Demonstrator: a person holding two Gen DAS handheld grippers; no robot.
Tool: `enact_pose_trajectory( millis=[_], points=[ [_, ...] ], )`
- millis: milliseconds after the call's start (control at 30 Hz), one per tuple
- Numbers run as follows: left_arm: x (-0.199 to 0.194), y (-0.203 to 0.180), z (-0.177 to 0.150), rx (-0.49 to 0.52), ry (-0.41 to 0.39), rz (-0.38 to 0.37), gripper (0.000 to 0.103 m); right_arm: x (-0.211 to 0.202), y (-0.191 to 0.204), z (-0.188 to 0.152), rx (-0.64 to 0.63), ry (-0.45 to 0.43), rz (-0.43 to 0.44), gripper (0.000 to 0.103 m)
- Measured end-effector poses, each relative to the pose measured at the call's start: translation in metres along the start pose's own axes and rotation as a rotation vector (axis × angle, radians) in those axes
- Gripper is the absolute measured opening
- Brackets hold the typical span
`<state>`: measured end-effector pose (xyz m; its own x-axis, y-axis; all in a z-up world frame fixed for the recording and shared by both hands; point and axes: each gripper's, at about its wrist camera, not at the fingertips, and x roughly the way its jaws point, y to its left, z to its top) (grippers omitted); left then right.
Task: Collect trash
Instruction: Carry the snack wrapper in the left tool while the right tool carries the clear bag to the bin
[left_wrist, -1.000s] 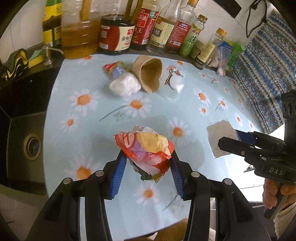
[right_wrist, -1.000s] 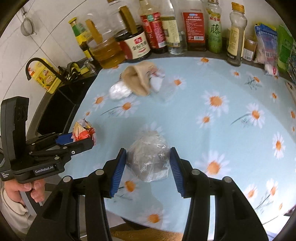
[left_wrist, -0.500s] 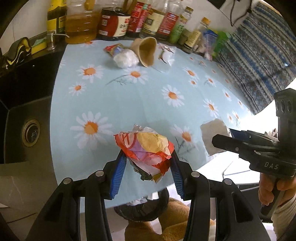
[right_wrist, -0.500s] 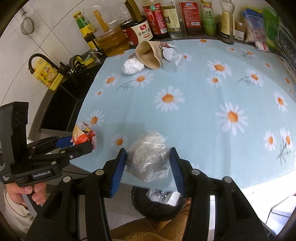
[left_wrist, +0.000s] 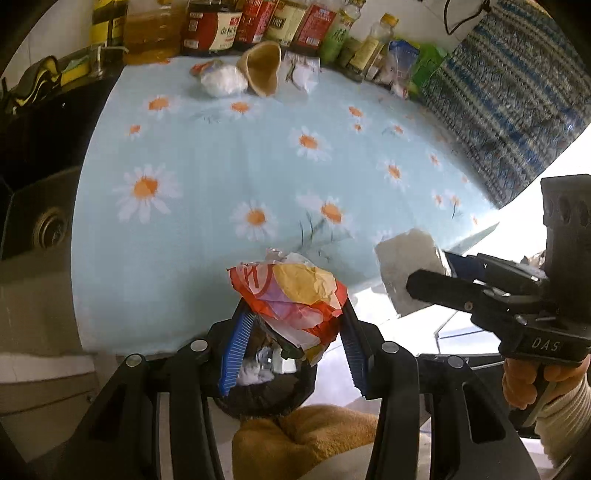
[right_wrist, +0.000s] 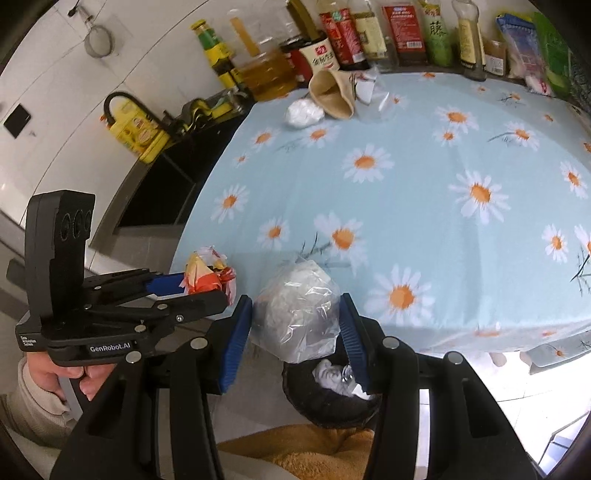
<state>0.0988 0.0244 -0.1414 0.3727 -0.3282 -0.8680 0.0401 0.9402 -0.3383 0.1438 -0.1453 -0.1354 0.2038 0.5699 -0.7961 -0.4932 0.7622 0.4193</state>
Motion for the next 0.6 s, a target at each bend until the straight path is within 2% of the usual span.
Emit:
enact_pose_trajectory(
  millis=[267, 600],
  points=[
    [0.012, 0.002, -0.043, -0.053, 0.095, 0.022, 0.045, 0.019, -0.007, -0.025, -0.014, 0.082, 0.032, 0.049],
    [0.041, 0.012, -0.087, -0.137, 0.197, 0.020, 0.045, 0.050, 0.001, -0.035, -0.046, 0.171, 0.070, 0.049]
  ],
)
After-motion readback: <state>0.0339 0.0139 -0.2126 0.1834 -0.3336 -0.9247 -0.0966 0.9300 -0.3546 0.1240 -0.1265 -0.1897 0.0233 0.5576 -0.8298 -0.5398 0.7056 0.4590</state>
